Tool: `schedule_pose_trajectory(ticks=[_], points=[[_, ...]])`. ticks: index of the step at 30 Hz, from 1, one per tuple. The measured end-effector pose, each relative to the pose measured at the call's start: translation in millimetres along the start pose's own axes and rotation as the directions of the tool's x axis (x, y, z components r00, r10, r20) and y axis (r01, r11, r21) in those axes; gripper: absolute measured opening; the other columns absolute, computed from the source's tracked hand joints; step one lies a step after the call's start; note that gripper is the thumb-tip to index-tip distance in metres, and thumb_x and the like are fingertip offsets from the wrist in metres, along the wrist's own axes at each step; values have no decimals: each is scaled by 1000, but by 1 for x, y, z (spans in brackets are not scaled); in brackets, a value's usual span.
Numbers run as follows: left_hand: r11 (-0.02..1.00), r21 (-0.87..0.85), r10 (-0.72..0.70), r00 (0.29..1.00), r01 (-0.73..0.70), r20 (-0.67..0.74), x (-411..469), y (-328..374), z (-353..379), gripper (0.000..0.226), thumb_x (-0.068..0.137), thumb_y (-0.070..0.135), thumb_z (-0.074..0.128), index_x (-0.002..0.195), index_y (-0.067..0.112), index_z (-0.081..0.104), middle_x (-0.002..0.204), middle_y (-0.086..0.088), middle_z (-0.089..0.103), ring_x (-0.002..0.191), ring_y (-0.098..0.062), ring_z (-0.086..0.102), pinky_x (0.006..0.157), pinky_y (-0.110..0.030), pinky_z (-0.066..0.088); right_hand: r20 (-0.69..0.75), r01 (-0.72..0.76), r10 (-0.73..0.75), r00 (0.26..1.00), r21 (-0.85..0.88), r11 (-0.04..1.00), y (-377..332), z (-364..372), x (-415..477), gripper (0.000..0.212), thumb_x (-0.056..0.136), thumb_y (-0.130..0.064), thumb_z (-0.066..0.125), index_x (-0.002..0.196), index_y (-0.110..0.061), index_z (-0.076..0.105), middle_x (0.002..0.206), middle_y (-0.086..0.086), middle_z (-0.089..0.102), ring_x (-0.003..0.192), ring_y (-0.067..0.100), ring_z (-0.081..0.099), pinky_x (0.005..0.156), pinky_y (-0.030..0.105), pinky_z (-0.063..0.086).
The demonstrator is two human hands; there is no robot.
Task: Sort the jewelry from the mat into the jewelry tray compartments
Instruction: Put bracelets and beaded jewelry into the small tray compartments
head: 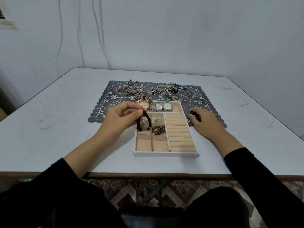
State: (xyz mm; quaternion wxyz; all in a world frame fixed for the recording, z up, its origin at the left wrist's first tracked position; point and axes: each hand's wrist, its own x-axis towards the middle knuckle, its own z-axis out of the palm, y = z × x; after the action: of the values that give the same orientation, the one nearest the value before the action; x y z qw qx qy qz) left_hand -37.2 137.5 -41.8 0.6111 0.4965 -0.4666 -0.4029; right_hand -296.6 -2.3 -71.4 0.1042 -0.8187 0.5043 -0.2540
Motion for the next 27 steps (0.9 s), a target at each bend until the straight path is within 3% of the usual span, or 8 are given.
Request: schedule_pose_trajectory(ticks=[4,10,15,18,21,25,27], points=[[992,-118,-50,999,48,-21,-3,0,9,12,88,-3,62,93,7,67,94,-8,74,79,-18,68,70,-25,59,-4,8,-8,1000,-2,1000,1,1,1,24,96,-24,50,110,-8,61,104,10,65,95,24,56,80,32,41],[979,-188,-92,995,84,-36,-2,4,22,12,88,-9,60,100,-6,63,87,-16,69,68,-16,68,65,-22,58,-3,2,-2,1000,-5,1000,6,3,3,27,96,-25,50,116,-11,60,110,6,65,99,21,56,76,24,34],[995,99,-8,1000,6,21,6,4,12,11,86,1,69,95,6,70,90,-8,73,82,-17,68,78,-28,56,7,-2,2,1000,-9,1000,8,4,3,29,96,-27,49,119,-12,59,113,5,64,102,20,55,77,22,32],[976,207,54,997,-63,48,8,12,4,11,83,4,73,91,11,71,87,-1,75,74,-4,67,63,-13,49,5,-6,6,1000,-6,1000,8,4,3,29,96,-26,49,120,-12,59,114,5,64,103,20,55,77,22,32],[955,288,57,997,-70,53,11,19,-5,10,82,6,74,89,12,71,92,-6,76,75,-5,68,53,-14,48,6,-7,7,1000,-11,1000,7,4,3,30,97,-26,49,121,-12,59,116,6,64,105,21,55,78,22,32],[910,409,26,995,-64,98,15,26,-16,7,82,7,75,87,11,71,90,-1,77,74,-5,68,51,-13,47,5,-3,3,1000,-18,1000,6,3,3,29,97,-27,49,120,-12,59,114,5,64,102,20,55,77,22,32],[879,470,24,991,-83,131,17,31,-22,8,81,9,77,86,12,72,90,2,77,77,-6,69,57,-13,49,6,-2,2,1000,-21,1000,6,3,3,28,97,-27,49,118,-12,59,112,5,65,98,19,55,75,23,32]])
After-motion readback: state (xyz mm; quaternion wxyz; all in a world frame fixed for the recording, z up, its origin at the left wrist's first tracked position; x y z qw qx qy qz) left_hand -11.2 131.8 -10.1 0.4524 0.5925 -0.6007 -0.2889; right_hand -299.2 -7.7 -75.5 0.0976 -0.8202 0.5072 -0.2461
